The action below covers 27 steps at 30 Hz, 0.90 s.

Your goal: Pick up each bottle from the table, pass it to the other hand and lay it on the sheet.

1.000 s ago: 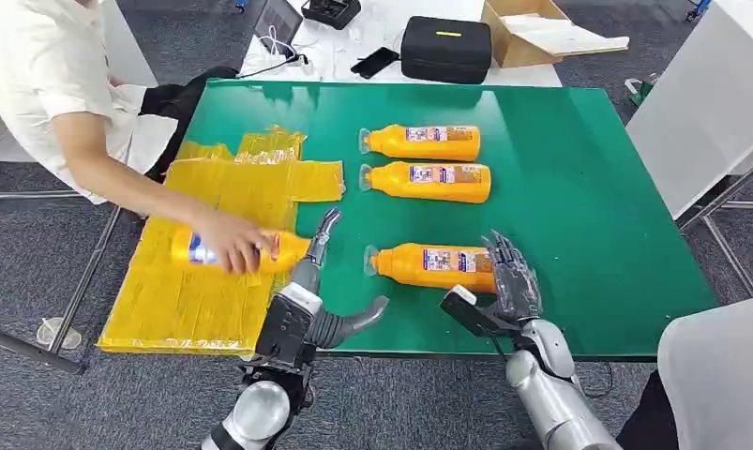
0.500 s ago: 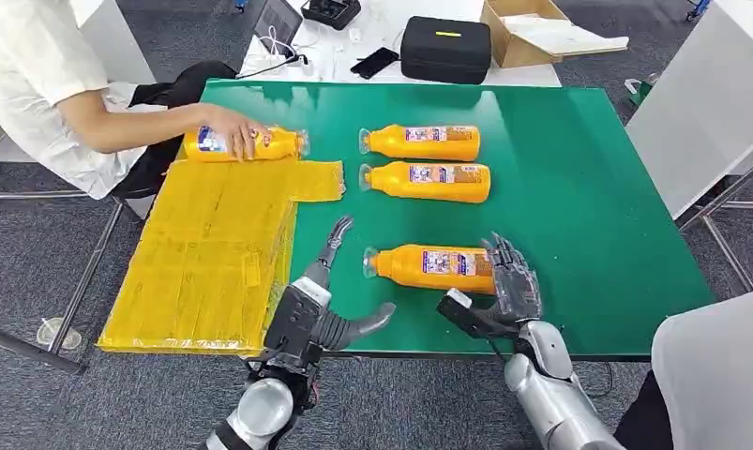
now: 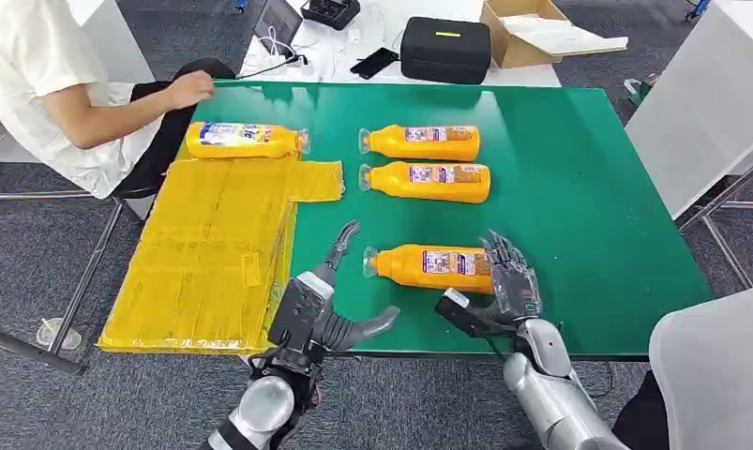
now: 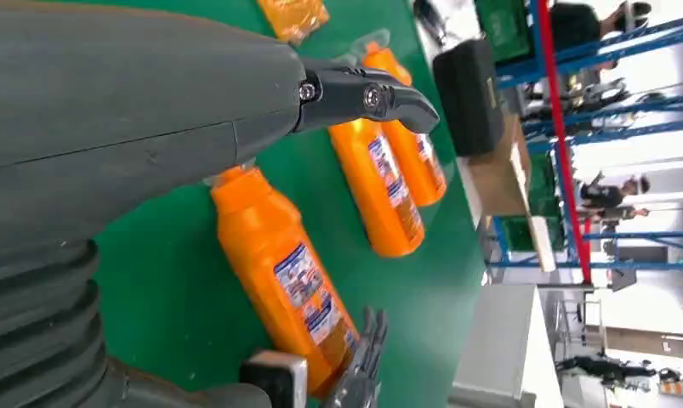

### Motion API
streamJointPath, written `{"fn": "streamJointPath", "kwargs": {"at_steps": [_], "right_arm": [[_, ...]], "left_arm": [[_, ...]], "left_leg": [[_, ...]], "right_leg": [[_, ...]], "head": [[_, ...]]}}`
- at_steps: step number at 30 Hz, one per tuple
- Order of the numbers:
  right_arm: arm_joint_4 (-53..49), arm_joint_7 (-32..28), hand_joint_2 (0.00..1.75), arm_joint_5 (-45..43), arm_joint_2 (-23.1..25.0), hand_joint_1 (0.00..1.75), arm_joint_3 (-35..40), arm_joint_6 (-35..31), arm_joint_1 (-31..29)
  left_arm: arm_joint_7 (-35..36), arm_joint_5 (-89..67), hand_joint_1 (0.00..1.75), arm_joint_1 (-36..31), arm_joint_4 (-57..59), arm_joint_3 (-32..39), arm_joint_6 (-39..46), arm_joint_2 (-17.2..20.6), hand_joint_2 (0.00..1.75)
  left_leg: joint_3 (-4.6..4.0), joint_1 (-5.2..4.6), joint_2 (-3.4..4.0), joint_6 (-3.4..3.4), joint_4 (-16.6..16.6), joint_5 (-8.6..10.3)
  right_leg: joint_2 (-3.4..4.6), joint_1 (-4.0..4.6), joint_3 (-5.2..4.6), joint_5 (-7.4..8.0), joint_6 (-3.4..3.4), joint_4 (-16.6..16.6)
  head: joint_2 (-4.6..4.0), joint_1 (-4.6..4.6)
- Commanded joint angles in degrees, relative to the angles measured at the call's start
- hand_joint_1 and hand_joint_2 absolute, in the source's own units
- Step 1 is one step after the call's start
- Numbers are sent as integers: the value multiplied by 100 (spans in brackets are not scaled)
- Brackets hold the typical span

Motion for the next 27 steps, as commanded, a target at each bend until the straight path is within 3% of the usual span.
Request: {"fn": "streamJointPath", "kwargs": {"at_steps": [1, 8, 15, 16, 17, 26, 27], "right_arm": [[852, 313, 175, 132, -5, 0, 171, 301, -410], [1029, 445, 175, 284, -3, 0, 253, 371, -631], [1319, 520, 175, 145, 52, 0, 259, 1159, -883], [1377, 525, 175, 140, 36, 19, 303, 1327, -904], [1407, 556, 175, 93, 14, 77, 306, 1519, -901], [1404, 552, 175, 89, 5, 77, 304, 1512, -888], [1451, 580, 175, 57, -3, 155, 327, 1720, -907]], "left_arm": [[52, 125, 0, -267, 465, 33, -117, -1, 175], [55, 167, 0, -310, 483, 47, -135, -22, 175], [96, 257, 0, -370, 553, 50, -160, -71, 175], [104, 261, 0, -375, 567, 45, -163, -76, 175], [111, 263, 0, -377, 571, 39, -158, -77, 175], [112, 263, 0, -377, 572, 39, -157, -78, 175], [118, 267, 0, -377, 572, 39, -154, -77, 175]], "left_leg": [[19, 3, 9, 1, -2, -4], [41, 6, 19, 3, -1, -7], [41, 4, 21, 3, -2, -5], [34, 3, 14, 3, -2, -2], [37, 4, 10, 3, -3, -2], [52, 4, 13, 2, -4, 1], [57, 6, 12, 2, -7, 1]], "right_leg": [[2, 5, 19, -1, -10, -5], [5, 11, 41, -2, -18, -9], [8, 9, 39, 1, -17, -7], [4, 6, 33, 2, -12, -6], [0, 7, 36, 1, -11, -8], [-4, 6, 49, 3, -8, -9], [-7, 9, 57, 2, -13, -13]], "head": [[0, 0], [0, 0], [0, 0], [0, 0], [2, 0], [0, 0], [0, 2]]}}
